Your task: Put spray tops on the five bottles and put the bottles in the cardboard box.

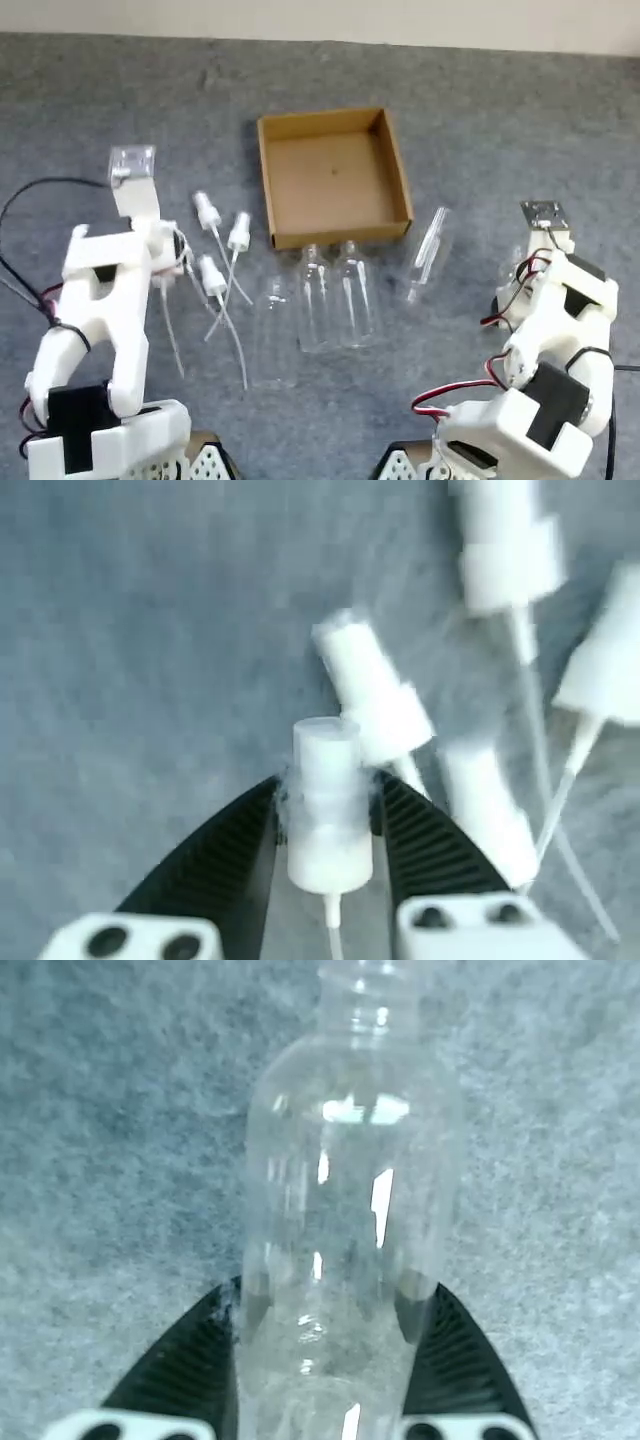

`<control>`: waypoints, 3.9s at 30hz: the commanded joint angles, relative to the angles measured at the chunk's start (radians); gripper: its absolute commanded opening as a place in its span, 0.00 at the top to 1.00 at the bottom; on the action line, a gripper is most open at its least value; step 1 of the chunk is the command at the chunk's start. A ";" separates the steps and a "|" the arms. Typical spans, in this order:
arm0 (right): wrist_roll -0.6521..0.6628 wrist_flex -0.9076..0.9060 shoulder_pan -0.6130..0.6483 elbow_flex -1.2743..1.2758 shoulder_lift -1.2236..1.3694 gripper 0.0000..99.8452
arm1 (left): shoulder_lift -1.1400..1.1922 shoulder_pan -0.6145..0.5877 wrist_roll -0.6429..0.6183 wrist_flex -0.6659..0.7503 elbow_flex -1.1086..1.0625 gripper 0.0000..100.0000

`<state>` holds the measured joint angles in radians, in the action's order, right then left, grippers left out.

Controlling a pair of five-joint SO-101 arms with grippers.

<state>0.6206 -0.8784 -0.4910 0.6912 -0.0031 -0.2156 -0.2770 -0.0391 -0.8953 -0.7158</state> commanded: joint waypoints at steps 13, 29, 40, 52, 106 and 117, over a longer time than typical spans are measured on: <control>0.012 0.002 0.019 -0.007 0.016 0.93 | 0.513 -0.127 0.371 -0.023 0.489 0.99; 0.011 -0.012 0.022 -0.013 0.015 0.82 | 0.602 -0.142 0.373 -0.058 0.572 0.99; -0.023 -0.268 0.028 -0.239 0.015 0.82 | 0.323 -0.120 0.310 -0.384 0.685 1.00; -0.044 -0.329 0.117 -0.326 0.016 0.65 | -0.038 0.030 0.250 -0.402 0.378 1.00; -0.423 0.093 1.178 0.081 -0.865 1.00 | -0.840 0.140 -0.152 -0.250 0.492 1.00; -0.419 -0.018 0.957 0.205 -1.003 1.00 | -0.601 -0.117 0.127 -0.106 0.219 1.00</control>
<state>0.2064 -0.8370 0.5386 0.9168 -0.9666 -0.9843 -0.2831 -0.0345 -1.0886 -0.4104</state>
